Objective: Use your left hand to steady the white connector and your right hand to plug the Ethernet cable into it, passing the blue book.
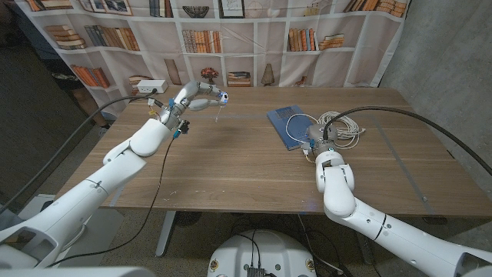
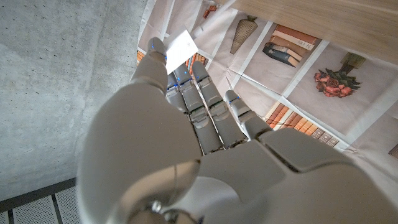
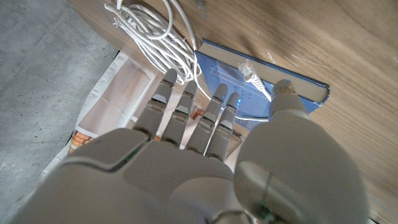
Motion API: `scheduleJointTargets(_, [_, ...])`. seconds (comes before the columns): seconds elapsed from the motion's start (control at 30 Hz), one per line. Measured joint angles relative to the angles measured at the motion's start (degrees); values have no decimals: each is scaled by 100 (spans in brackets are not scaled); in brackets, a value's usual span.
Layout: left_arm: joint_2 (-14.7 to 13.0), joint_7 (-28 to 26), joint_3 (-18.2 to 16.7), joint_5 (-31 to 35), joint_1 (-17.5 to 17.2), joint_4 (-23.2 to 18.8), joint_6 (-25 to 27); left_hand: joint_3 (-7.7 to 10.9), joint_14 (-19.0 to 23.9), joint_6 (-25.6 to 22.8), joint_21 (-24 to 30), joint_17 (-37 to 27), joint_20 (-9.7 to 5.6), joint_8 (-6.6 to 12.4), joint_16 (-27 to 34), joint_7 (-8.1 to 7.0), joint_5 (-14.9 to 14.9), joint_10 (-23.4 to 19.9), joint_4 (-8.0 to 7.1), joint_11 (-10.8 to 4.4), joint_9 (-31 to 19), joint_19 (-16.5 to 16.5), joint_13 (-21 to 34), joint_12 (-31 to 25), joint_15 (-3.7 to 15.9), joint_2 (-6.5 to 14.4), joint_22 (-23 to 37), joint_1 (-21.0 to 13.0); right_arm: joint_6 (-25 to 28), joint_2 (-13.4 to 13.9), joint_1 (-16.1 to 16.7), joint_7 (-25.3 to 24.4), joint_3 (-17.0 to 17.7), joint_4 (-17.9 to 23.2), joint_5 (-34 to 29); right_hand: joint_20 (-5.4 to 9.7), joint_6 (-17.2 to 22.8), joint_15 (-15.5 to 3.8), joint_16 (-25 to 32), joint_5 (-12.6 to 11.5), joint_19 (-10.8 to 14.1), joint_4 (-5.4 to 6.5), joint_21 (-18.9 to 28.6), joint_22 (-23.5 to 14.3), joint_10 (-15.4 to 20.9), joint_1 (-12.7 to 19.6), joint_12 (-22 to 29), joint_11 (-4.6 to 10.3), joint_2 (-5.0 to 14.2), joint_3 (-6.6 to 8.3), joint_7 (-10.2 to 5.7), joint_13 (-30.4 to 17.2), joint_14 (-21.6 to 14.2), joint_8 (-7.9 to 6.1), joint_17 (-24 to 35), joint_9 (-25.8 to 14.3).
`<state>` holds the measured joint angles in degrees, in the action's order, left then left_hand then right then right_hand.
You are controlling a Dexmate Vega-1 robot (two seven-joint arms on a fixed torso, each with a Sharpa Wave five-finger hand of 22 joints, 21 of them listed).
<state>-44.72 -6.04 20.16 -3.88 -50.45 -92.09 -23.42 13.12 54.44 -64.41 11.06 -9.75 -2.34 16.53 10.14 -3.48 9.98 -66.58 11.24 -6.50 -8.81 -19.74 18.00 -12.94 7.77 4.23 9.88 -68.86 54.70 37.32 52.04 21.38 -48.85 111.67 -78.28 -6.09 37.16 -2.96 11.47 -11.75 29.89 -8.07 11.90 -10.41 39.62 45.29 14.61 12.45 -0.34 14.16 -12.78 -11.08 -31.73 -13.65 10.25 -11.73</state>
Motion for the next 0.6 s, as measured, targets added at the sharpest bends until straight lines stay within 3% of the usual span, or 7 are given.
scheduleJointTargets(0.27, [-14,0,-21,-12,-22,11,-42,28,0,0,0,0,0,-17,0,0,21,7,28,-8,0,0,0,16,0,0,0,0,-96,-166,52,-75,86,-144,-126,-4,274,-25,0,-55,243,-55,42,0,280,222,0,14,12,55,3,-26,-231,-80,-13,0])
scheduleJointTargets(0.6, [-5,62,-19,-43,6,116,-135,52,0,-103,0,1,0,3,0,-62,20,-51,52,-68,-1,0,15,17,0,-52,0,52,-240,-273,123,-418,154,-282,-129,97,461,-67,0,-100,346,-79,43,0,503,369,22,15,-38,79,-11,-53,-485,-140,-13,0])
